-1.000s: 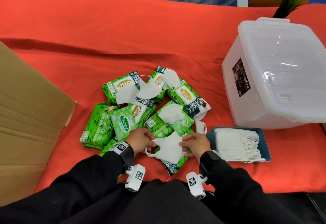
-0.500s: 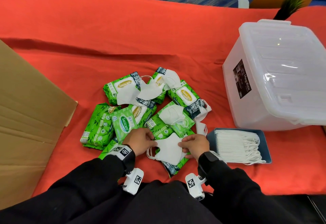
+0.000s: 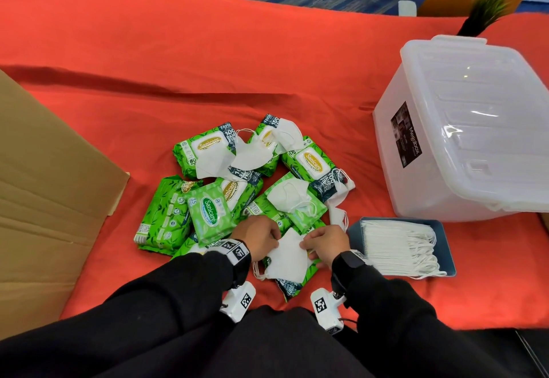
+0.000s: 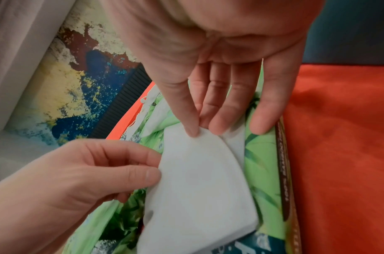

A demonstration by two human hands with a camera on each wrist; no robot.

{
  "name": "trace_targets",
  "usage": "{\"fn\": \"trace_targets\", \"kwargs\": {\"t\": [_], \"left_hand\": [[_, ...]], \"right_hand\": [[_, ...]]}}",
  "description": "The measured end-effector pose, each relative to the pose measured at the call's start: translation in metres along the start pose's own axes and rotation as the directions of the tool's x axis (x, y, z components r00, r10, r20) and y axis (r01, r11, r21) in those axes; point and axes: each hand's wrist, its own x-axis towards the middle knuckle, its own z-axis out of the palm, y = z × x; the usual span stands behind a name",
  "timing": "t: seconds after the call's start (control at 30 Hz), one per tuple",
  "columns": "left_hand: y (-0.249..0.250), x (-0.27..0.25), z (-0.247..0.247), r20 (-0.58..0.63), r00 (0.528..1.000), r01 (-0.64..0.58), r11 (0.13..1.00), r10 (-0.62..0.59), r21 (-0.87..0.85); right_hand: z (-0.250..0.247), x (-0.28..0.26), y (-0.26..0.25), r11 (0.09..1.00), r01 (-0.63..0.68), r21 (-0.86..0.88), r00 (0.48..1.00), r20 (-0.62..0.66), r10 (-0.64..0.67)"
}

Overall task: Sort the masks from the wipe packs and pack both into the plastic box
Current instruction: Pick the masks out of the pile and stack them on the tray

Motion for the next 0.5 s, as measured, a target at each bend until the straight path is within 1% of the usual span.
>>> {"fn": "trace_targets", "kwargs": {"t": [0.07, 0.13, 0.2, 0.27, 0.3, 0.37, 0.47, 0.5], "left_hand": [[0.000, 0.001, 0.000, 0.009, 1.000, -0.001, 1.000, 0.001, -0.028], [-0.001, 0.004, -0.002, -0.003, 1.000, -0.009, 0.997, 0.009, -0.072], [-0.003, 0.010, -0.008, -0.062, 0.998, 0.010, 0.990, -0.019, -0.138], [-0.008, 0.020, -0.021, -0.152, 0.986, 0.041, 0.979, -0.072, -0.197], [-0.011, 0.026, -0.028, -0.196, 0.975, 0.055, 0.971, -0.102, -0.232], [-0.015, 0.041, -0.041, -0.248, 0.955, 0.081, 0.949, -0.161, -0.305], [-0.015, 0.062, -0.045, -0.250, 0.927, 0.180, 0.916, -0.280, -0.358], [-0.015, 0.067, -0.042, -0.245, 0.919, 0.207, 0.908, -0.308, -0.364]], "right_hand": [[-0.005, 0.001, 0.000, 1.000, -0.004, 0.007, 1.000, 0.006, 0.004], [-0.010, 0.001, 0.001, 1.000, -0.003, -0.022, 1.000, 0.014, 0.003], [-0.016, 0.002, -0.002, 0.999, -0.006, -0.047, 0.999, 0.031, 0.007], [-0.022, 0.006, -0.008, 0.999, 0.021, -0.042, 0.999, 0.042, -0.019], [-0.025, 0.009, -0.014, 0.998, 0.053, -0.034, 0.998, 0.036, -0.051], [-0.031, 0.018, -0.032, 0.990, 0.135, -0.048, 0.990, -0.024, -0.136], [-0.034, 0.036, -0.065, 0.959, 0.260, -0.110, 0.953, -0.129, -0.273], [-0.033, 0.044, -0.074, 0.951, 0.278, -0.135, 0.944, -0.145, -0.297]]}}
